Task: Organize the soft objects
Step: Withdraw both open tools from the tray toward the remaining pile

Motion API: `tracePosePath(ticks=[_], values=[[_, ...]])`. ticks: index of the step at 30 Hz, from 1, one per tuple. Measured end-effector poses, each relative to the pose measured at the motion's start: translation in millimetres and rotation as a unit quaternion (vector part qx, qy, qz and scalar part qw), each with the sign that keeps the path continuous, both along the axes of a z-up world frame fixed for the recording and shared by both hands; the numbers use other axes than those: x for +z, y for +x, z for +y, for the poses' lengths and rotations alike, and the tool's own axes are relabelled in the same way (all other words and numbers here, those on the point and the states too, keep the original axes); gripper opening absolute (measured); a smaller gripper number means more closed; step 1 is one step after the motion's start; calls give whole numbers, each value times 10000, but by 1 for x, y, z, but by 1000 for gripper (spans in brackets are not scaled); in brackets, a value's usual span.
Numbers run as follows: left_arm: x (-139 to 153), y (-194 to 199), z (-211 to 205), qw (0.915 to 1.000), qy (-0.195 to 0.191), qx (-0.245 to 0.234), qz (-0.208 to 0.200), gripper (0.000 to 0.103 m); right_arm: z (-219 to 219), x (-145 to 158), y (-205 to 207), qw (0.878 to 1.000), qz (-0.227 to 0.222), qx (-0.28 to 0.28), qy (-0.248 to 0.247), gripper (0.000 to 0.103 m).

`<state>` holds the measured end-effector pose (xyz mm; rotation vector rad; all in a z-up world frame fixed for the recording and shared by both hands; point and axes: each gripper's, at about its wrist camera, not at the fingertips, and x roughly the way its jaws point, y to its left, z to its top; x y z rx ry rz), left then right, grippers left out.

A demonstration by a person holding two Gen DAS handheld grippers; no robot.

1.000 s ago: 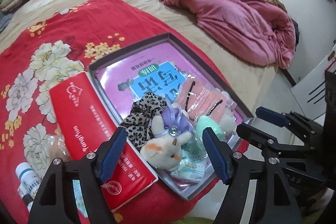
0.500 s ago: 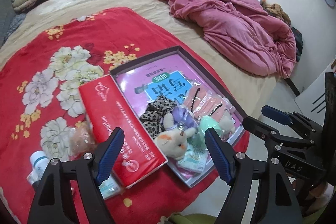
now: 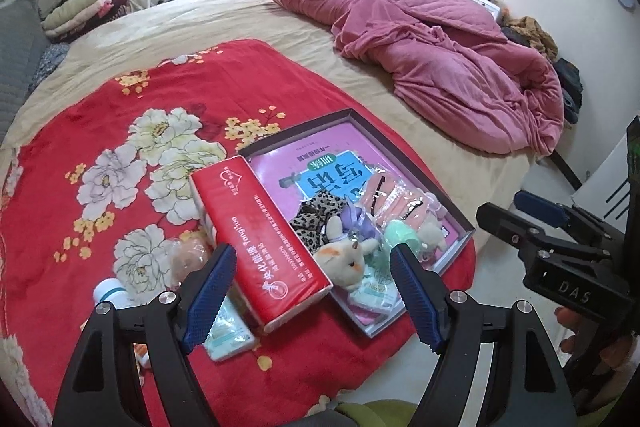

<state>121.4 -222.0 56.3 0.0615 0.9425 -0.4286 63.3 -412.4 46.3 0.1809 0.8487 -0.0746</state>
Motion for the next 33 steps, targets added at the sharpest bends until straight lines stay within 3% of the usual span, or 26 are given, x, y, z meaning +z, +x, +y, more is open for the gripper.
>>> tracePosePath(ticks=[24,33], values=[[16,-42,51,9993,73,322,-180,80,38,28,-32,9997,-211,7,-126,74],[11,-54,86,9980,47,612,-115,80,78,28,-34,9988,-185,421,-142,74]])
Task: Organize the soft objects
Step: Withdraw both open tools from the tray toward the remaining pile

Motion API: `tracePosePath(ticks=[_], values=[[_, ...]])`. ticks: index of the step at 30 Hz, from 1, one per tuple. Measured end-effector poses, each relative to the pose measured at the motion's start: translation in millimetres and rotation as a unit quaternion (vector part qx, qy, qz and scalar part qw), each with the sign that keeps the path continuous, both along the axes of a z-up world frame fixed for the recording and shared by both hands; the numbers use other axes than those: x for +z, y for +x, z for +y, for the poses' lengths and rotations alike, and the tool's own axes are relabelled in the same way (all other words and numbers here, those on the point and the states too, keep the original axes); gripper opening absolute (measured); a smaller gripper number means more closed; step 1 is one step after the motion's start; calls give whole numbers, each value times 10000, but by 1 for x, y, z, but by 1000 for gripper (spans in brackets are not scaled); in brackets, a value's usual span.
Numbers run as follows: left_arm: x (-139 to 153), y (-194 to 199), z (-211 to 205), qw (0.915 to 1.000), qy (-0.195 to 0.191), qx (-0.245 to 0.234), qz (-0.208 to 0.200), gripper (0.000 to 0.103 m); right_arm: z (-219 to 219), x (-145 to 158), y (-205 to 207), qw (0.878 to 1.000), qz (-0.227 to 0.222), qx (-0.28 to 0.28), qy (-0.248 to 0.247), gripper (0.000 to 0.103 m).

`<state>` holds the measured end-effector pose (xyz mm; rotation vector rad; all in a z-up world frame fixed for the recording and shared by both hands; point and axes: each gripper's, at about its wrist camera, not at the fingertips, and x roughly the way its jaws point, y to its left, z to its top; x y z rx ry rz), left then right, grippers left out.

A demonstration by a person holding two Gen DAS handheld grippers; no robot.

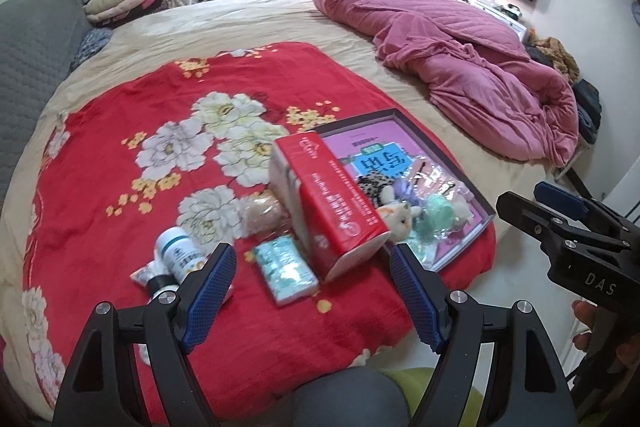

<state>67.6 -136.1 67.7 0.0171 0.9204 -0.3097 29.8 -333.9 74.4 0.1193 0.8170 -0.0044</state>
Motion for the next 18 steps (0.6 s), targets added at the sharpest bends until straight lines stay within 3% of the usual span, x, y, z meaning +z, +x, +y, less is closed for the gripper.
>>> tracePosePath(ticks=[18], values=[[-19,-20,79,9978,-43,649,150,80,74,-4,0,9975,56,679,-165,75]])
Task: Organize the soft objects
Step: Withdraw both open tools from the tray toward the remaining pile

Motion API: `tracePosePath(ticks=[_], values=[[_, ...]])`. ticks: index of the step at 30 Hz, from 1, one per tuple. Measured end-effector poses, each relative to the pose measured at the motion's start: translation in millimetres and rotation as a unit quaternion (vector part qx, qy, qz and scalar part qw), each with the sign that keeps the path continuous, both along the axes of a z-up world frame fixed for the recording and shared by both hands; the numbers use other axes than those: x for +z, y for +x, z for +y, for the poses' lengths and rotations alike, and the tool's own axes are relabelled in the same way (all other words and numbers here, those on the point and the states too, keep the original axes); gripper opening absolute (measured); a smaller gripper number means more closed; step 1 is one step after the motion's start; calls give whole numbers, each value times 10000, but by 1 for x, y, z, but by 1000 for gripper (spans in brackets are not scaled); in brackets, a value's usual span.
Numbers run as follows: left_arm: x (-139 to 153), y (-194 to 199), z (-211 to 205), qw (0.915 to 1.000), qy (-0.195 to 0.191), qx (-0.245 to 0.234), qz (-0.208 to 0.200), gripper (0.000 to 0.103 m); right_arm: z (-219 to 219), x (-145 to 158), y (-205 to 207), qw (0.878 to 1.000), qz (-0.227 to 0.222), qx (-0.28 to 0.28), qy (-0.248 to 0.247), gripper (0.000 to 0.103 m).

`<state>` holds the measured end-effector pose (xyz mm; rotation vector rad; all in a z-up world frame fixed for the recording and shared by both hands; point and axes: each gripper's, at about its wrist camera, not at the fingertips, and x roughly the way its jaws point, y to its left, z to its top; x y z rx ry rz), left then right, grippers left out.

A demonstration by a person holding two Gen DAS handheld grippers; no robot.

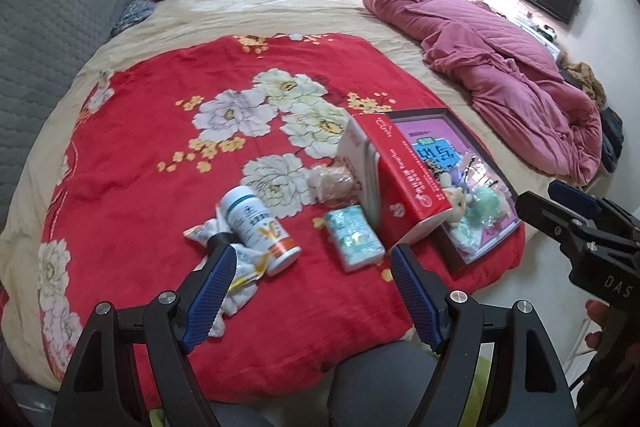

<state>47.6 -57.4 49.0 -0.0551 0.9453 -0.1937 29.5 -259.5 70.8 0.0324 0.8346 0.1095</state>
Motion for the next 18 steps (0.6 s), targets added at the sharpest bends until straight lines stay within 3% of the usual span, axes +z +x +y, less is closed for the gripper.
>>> tracePosePath(ticks=[18], values=[[-18,-18,94,9965,-181,791,193,80,54,-9,4,9980,133,608,-139,75]])
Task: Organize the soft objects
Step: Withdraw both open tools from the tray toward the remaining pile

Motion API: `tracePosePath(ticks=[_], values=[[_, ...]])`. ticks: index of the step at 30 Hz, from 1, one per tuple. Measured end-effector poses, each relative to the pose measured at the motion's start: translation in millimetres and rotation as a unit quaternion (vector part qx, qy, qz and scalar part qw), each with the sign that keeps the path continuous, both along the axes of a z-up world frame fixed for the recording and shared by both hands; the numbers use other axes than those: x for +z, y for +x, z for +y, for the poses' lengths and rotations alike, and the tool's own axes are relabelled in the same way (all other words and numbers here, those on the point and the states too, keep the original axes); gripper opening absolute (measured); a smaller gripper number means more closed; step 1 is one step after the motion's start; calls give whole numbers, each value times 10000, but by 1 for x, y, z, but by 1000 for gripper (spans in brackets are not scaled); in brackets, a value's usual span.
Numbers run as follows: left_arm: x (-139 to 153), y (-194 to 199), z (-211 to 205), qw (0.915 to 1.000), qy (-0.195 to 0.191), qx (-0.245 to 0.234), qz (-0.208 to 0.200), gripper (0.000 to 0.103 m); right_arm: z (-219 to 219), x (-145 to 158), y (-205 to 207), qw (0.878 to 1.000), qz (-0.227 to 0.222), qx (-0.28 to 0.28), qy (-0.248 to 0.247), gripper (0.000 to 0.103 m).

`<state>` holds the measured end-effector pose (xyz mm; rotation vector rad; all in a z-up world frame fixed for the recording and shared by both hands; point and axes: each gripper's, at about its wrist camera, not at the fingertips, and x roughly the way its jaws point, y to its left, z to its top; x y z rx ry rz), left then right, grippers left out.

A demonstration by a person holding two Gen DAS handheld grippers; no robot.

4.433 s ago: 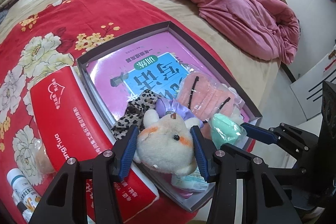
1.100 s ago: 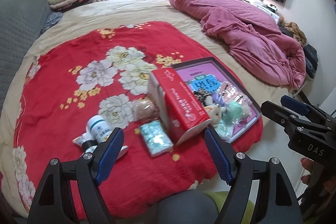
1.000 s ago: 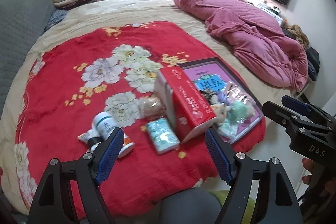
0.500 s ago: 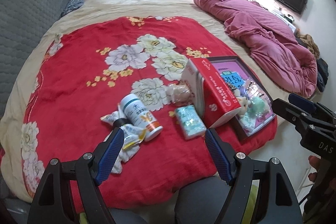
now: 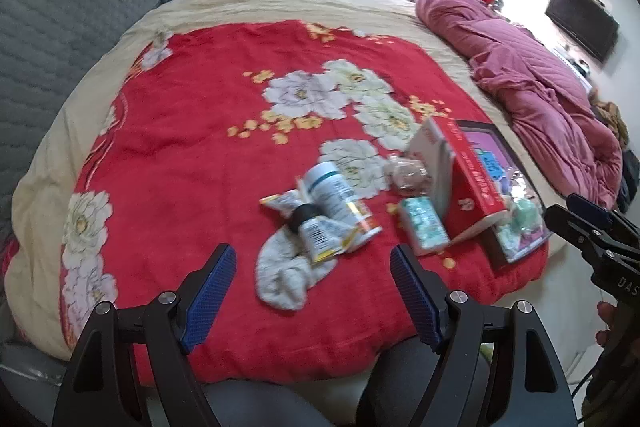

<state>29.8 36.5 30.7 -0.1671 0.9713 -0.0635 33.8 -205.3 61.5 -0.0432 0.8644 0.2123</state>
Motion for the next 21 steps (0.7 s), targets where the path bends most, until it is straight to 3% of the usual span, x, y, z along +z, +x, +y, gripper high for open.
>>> tracePosePath(ticks=[10,21], values=[[-19,-6,29,9995,-20,234,206,80,26,-16,3,9994,163,296,-62,75],[-56,2,8,9980,5,-103,619,80,31,-30,7,9985,341,405,-140,75]])
